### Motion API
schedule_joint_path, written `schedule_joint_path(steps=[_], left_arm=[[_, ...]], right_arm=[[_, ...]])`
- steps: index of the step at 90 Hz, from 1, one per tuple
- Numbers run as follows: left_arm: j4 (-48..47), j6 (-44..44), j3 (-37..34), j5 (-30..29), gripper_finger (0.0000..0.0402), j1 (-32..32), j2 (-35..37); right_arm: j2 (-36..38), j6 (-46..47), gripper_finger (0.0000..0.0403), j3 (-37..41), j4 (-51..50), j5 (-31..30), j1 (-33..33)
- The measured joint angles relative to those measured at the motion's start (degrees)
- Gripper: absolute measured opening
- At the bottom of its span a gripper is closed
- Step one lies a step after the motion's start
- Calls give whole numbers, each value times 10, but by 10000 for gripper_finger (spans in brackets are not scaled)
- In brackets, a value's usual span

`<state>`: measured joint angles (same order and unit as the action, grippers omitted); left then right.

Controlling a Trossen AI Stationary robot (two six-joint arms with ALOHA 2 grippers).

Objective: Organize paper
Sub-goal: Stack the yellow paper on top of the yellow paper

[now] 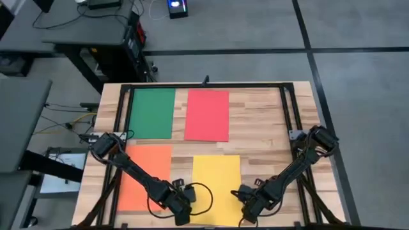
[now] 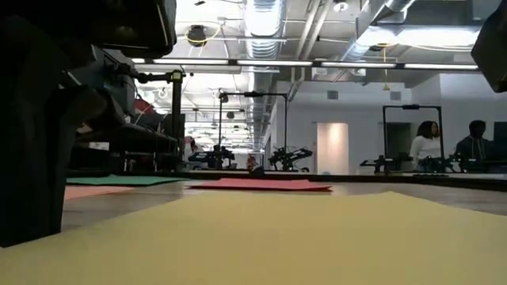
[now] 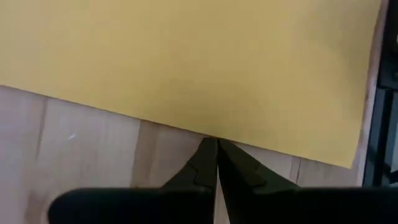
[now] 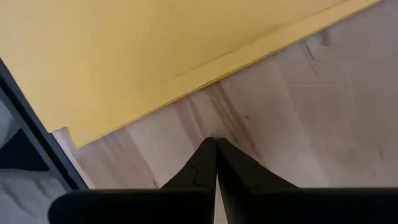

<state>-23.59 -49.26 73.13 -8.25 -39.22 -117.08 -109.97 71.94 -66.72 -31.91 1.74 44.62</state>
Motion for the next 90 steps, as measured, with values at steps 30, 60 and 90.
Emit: schedule_joint_path(steps=[30, 60, 90], left_arm=[[12, -19, 2, -1, 0, 0, 0], [28, -24, 1, -1, 0, 0, 0], [45, -22, 1, 0, 0, 0, -1]], right_arm=[[-47, -19, 0, -37, 7, 21, -6], [-53, -34, 0, -62, -6, 20, -15], [-53, -34, 0, -62, -3, 19, -19]])
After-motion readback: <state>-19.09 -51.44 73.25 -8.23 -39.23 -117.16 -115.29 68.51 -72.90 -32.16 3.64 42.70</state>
